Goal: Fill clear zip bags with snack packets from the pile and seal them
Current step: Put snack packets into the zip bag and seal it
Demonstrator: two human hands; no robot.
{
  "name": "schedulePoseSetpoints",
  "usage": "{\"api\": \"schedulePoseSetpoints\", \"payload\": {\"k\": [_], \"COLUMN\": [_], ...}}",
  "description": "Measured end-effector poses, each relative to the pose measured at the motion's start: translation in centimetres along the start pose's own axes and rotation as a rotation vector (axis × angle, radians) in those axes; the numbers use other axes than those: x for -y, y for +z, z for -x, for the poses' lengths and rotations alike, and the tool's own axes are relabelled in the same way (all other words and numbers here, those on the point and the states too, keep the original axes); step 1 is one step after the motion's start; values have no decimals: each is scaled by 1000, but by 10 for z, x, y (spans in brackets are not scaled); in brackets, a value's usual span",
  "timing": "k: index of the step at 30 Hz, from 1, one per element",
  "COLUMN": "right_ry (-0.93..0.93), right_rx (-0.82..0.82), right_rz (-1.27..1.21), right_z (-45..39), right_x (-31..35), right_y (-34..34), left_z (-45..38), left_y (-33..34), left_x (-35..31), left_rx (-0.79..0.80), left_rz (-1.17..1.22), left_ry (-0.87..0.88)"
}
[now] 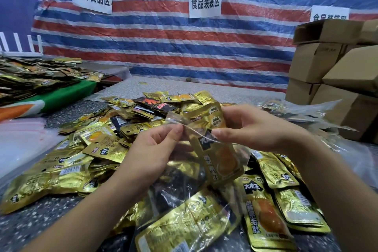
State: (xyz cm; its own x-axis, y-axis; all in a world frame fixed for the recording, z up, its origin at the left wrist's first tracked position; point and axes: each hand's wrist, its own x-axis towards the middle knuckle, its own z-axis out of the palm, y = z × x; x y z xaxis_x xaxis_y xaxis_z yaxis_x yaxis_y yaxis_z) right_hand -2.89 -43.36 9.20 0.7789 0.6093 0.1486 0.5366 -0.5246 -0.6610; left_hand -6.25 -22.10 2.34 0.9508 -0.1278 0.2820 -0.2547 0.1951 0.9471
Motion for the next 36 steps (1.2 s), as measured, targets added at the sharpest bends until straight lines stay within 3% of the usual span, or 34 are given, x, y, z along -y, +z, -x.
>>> {"api": "schedulePoseSetpoints", "payload": {"k": [9,15,23,28,33,36], "right_ry": [-19,27,-21,82,-53,-108], "right_rx": [20,-160,0,11,-10,-49], "right_rz": [236,230,330,249,322,236], "right_z": [-3,-9,-10,-3,6,7], "right_x": [14,11,16,23,28,31], "right_y": [15,26,37,23,11,6], "left_z": [-1,0,2,1,1,2], "left_y": [-1,0,-2,0,1,0], "left_x": [5,2,4,-2,-7,-10], "left_rx": [-38,-89,-140,-130,-54,-3], "left_rz": [-168,-183,-277,-96,45,98], "left_ry": [27,35,13,-25,-25,-15]}}
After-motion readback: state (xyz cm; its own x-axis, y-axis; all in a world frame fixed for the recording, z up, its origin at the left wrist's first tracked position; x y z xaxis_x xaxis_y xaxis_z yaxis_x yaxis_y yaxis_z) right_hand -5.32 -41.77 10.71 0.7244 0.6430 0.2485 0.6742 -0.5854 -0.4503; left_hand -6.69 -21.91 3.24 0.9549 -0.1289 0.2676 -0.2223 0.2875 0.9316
